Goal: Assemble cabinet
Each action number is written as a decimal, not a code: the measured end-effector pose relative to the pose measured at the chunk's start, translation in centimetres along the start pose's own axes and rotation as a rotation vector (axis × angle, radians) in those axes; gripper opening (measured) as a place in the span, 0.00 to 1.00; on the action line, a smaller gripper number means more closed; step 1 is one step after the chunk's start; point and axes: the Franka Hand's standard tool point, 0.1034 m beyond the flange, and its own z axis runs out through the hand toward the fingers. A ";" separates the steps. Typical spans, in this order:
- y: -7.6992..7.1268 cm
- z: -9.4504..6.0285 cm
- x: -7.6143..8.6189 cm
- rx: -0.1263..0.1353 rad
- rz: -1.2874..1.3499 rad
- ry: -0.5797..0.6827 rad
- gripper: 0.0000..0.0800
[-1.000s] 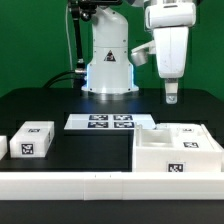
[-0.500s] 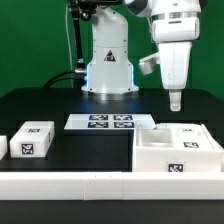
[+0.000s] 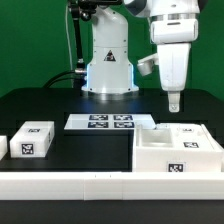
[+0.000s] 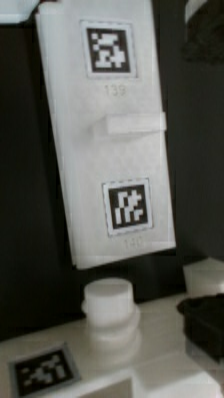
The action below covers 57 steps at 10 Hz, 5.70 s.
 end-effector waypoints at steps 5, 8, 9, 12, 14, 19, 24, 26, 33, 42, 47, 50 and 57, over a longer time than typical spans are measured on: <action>-0.3 0.6 0.1 0.009 -0.057 -0.005 0.81; -1.4 2.3 0.2 0.035 -0.020 0.004 0.81; -1.7 2.9 -0.1 0.043 -0.013 0.009 0.81; -2.2 3.8 0.1 0.053 -0.009 0.019 0.81; -2.4 4.3 0.1 0.054 -0.006 0.028 0.81; -2.5 4.7 -0.3 0.060 0.001 0.029 0.34; -2.5 4.7 -0.3 0.060 0.001 0.029 0.08; -2.5 4.7 -0.3 0.060 0.001 0.029 0.08; -2.7 -1.0 -4.0 0.053 -0.067 -0.064 0.08; -1.6 -0.8 -4.9 0.068 -0.050 -0.068 0.08; -1.5 0.2 -6.0 0.090 -0.041 0.017 0.08; -1.6 0.8 -6.7 0.103 -0.024 0.086 0.08; -1.0 -0.3 -5.9 0.053 0.007 0.107 0.08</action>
Offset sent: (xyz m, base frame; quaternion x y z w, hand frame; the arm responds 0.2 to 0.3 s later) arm 0.0000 0.0000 0.0000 0.0000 0.0000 0.0000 1.0000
